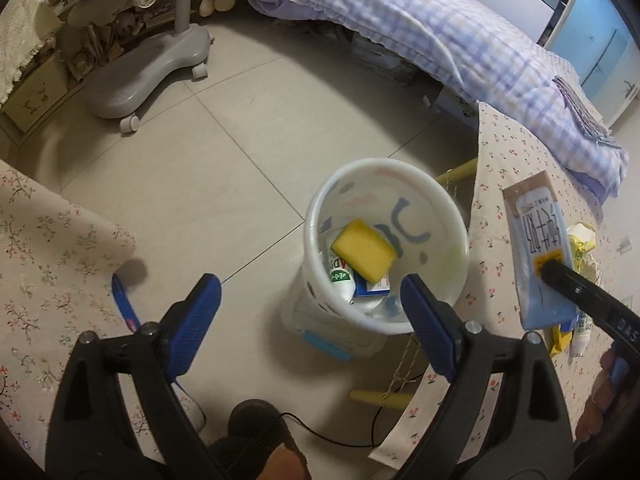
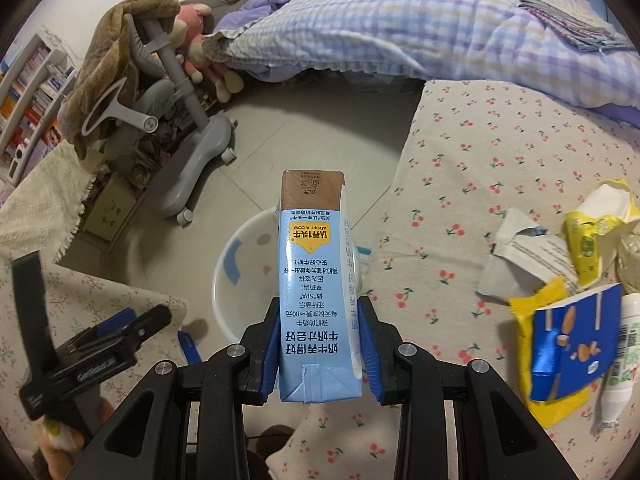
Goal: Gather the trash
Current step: 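Carry the sponge and milk carton over the wastebasket and release both, then move both open grippers back over the table toward the remaining trash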
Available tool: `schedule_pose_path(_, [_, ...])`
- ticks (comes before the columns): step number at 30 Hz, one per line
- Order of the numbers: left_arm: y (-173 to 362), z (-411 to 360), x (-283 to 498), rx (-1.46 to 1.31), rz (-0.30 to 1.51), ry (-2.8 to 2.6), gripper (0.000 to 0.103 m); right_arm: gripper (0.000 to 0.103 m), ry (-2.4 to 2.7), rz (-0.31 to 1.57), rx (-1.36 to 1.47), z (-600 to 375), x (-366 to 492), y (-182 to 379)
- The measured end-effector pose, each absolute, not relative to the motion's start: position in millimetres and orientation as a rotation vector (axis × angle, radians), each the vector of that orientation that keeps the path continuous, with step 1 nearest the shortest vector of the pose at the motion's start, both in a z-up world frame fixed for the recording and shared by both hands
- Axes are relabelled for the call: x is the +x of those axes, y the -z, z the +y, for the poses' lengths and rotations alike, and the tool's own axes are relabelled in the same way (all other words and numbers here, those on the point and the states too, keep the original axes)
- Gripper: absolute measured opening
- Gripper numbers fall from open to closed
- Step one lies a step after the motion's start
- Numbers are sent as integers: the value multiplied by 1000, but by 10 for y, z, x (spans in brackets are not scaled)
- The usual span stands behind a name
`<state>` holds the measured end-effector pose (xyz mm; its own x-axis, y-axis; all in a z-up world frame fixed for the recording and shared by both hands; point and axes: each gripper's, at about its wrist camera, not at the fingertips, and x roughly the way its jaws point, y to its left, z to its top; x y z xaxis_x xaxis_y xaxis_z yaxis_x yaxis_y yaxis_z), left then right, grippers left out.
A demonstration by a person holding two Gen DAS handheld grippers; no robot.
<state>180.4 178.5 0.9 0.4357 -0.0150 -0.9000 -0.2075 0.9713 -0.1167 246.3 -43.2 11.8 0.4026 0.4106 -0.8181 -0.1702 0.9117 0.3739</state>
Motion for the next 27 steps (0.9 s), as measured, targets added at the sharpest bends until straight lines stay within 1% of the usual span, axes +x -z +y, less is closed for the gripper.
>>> schedule_pose_path(9, [-40, 1899, 1740, -268, 1115, -134, 92, 37, -385, 1105, 247, -224, 2579, -11])
schedule_pose_path(10, [-39, 1899, 1736, -270, 1114, -135, 92, 39, -400, 1095, 254, -204, 2585, -14])
schedule_pose_path(12, [-36, 1896, 1733, -268, 1114, -135, 92, 62, -408, 1088, 262, -196, 2578, -33])
schedule_pose_path(13, [-35, 1893, 1729, -266, 1115, -135, 92, 65, -399, 1077, 265, -208, 2561, -58])
schedule_pose_path(18, [-40, 1851, 1719, -253, 1114, -133, 92, 68, -375, 1062, 215, -259, 2486, -128])
schedule_pose_path(27, [-34, 1703, 1684, -221, 1100, -109, 92, 73, -305, 1051, 181, -631, 2338, -203])
